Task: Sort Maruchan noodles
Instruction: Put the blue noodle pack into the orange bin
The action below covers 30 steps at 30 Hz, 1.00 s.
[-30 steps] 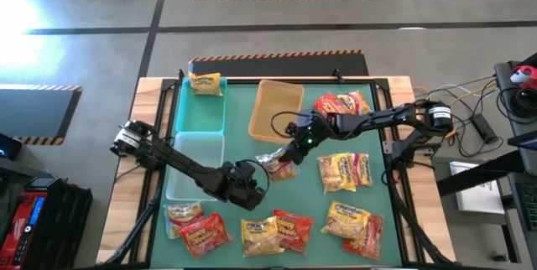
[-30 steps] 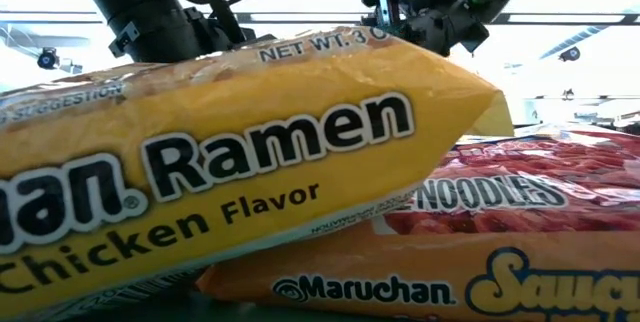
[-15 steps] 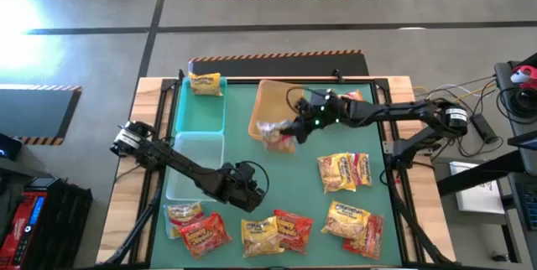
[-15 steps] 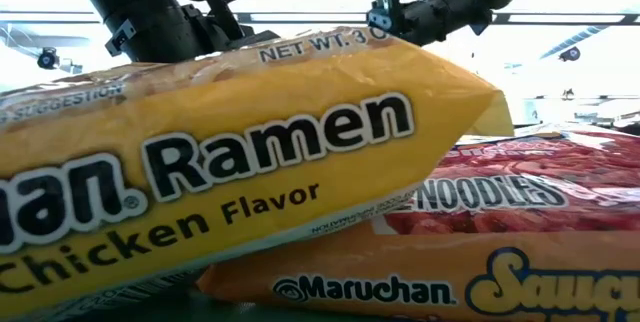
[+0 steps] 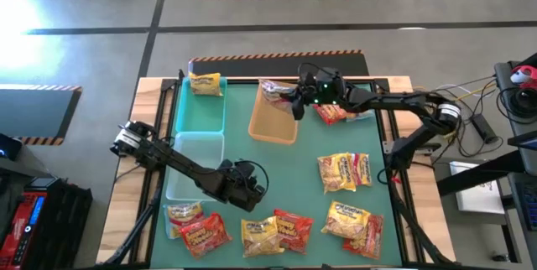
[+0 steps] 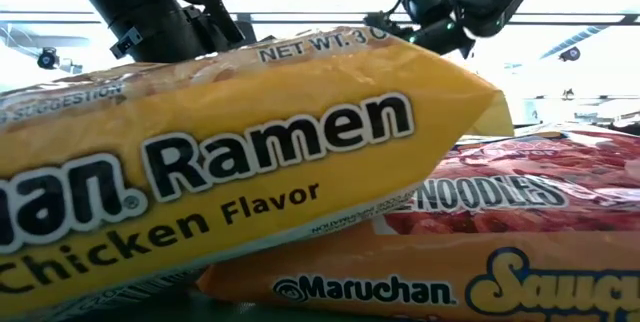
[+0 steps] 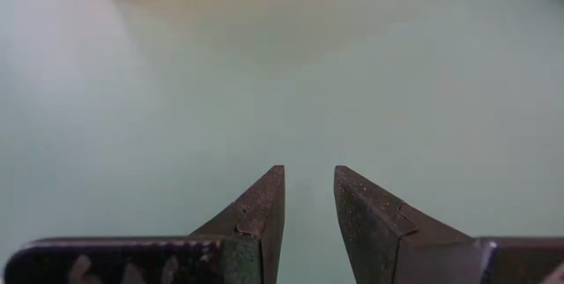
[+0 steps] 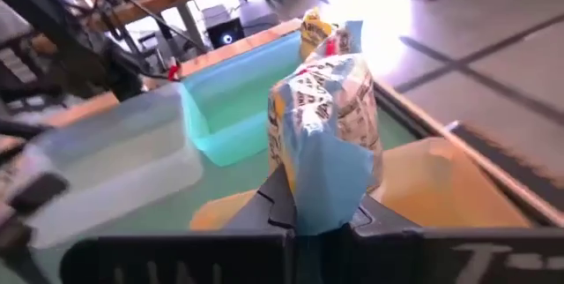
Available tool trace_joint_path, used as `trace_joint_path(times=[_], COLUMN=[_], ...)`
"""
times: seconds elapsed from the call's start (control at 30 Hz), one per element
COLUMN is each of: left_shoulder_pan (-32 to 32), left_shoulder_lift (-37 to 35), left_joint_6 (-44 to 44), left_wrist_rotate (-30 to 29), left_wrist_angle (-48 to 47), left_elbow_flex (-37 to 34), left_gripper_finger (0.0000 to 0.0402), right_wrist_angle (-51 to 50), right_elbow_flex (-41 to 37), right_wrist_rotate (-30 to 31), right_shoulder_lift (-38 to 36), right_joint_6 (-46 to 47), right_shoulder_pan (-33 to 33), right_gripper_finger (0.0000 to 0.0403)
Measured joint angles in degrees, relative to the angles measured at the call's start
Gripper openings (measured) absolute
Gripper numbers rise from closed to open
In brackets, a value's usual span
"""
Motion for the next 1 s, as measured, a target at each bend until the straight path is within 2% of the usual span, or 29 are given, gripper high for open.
trace_joint_path(times=[0.2,0.73,0.87,1.0], left_shoulder_pan=[0.02,0.05,0.11,0.13], left_shoulder_lift=[0.0,0.0,0.0,0.0], left_joint_6=[-1.61,-4.54,-4.73,-4.87], left_wrist_rotate=[-1.49,-1.46,-1.46,-1.45], left_wrist_angle=[-1.49,-3.5,-3.71,-3.81], left_elbow_flex=[0.0,0.0,0.0,0.0], left_gripper_finger=[0.0084,0.0084,0.0084,0.0084], right_wrist_angle=[1.91,3.99,-1.64,-9.23], right_elbow_flex=[0.39,6.41,8.01,10.15], right_wrist_rotate=[1.87,3.34,6.36,6.52], right_shoulder_lift=[6.73,18.21,18.77,18.75], right_joint_6=[-8.05,-8.84,-7.81,-7.65], right_shoulder_pan=[-1.71,-5.77,-6.09,-6.5], right_gripper_finger=[0.0008,0.0008,0.0009,0.0011])
